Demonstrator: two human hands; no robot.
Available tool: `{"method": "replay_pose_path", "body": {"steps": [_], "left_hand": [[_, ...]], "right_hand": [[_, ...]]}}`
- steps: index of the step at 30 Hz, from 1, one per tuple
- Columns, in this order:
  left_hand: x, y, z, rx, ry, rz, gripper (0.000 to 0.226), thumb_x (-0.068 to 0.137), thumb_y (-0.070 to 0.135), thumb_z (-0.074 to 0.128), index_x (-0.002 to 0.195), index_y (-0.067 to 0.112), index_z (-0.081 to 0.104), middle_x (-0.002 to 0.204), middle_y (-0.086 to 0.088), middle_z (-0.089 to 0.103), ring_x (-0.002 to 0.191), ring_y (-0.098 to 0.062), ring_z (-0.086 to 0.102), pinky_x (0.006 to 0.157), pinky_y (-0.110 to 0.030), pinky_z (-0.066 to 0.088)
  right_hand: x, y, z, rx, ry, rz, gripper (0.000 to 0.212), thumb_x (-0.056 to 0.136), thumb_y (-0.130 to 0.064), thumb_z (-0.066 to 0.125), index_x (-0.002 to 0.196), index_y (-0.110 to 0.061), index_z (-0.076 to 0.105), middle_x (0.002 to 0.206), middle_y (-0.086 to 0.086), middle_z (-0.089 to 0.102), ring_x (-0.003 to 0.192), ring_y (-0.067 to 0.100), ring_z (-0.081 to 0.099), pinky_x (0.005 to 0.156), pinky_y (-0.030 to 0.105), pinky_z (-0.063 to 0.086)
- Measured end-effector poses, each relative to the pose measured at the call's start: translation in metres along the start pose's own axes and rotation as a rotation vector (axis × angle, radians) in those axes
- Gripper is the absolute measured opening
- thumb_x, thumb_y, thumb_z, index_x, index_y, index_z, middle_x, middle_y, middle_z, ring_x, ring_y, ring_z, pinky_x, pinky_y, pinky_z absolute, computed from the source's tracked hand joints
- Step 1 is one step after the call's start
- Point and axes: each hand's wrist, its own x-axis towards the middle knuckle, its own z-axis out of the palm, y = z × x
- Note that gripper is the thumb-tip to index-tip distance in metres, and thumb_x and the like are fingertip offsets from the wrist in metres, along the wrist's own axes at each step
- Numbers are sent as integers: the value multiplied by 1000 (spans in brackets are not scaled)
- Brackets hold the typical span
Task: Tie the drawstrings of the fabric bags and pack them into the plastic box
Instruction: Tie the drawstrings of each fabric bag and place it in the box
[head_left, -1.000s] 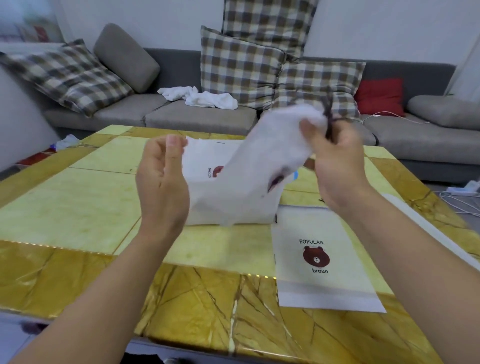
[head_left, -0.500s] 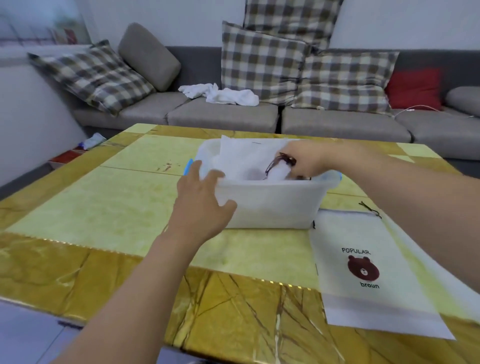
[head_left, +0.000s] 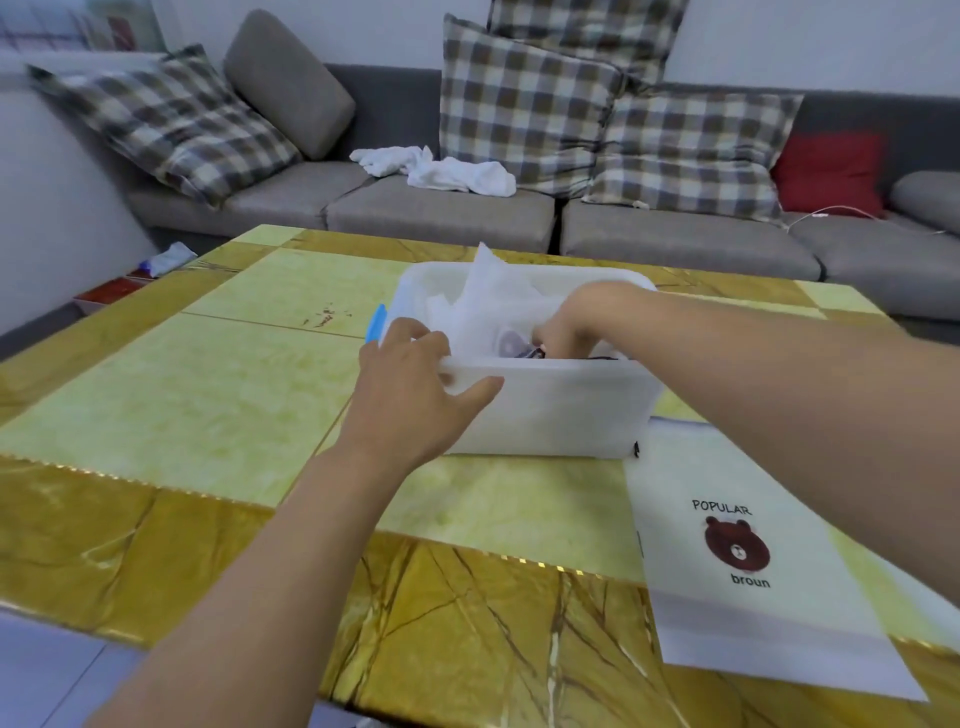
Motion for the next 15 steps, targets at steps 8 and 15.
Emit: {"method": "replay_pose_path", "body": {"steps": [8,15], "left_hand": [[3,-6,5,-21,25,38,40,79,50,73,68,19,51,112,-3,58,93,-24,56,94,-50,45],[-2,-1,5,150,-14,-52,56,81,62,59,112,15,59,153,-10,32,143,-40,22,111,-49,30]], "right_hand": [[18,2,12,192,81,21,72,84,-80,42,143,-38,44,144,-7,47,132,28,44,104,44,33],[-17,15,2,388,6,-255,43,79,-60,71,119,-43,66,135,-12,57,122,22,54,99,52,50]]}}
